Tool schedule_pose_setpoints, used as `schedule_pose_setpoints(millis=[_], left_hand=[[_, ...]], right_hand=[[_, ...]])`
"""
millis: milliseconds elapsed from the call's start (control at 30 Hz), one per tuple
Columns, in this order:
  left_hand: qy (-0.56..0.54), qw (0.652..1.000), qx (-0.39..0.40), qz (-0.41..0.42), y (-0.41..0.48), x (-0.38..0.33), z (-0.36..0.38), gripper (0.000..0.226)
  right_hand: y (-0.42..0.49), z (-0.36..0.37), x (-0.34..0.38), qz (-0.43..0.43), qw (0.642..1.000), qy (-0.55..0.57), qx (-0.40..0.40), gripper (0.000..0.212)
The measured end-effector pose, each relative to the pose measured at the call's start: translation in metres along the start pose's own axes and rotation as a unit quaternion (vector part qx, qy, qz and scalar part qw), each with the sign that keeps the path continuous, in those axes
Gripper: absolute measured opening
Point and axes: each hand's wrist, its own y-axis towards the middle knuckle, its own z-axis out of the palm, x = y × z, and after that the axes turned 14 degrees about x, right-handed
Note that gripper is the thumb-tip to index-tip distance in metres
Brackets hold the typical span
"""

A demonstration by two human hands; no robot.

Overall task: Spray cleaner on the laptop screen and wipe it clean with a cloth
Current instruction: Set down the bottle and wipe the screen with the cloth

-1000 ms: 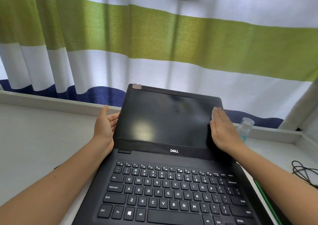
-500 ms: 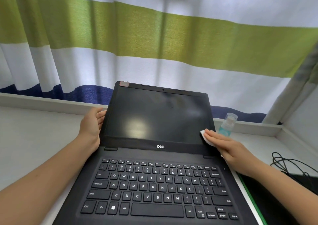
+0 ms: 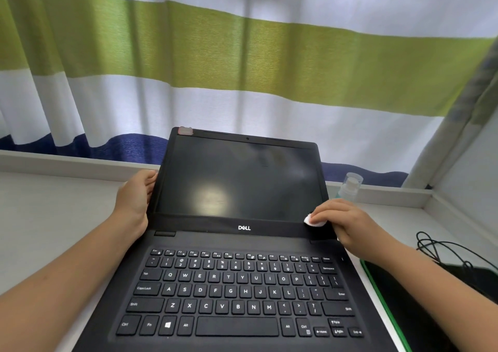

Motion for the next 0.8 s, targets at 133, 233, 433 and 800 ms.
schedule_pose_setpoints(millis=[133,233,433,800], left_hand=[[0.003,1.000,0.000,0.002,-0.001,-0.001,0.000,0.024],[0.004,1.000,0.004,0.000,0.000,-0.001,0.000,0.024],[-0.002,1.000,0.014,-0.013,0.004,-0.001,-0.005,0.025],[0.013,0.998,0.031,-0.054,0.009,-0.006,-0.010,0.035]], right_hand=[[0.024,0.010,0.025,-0.026,0.999,0.022,0.034,0.047],[0.050,0.018,0.045,-0.058,0.996,0.017,0.060,0.049],[0.096,0.035,0.080,-0.086,0.991,-0.003,0.099,0.054],[0.155,0.057,0.140,-0.144,0.980,0.022,0.137,0.053]])
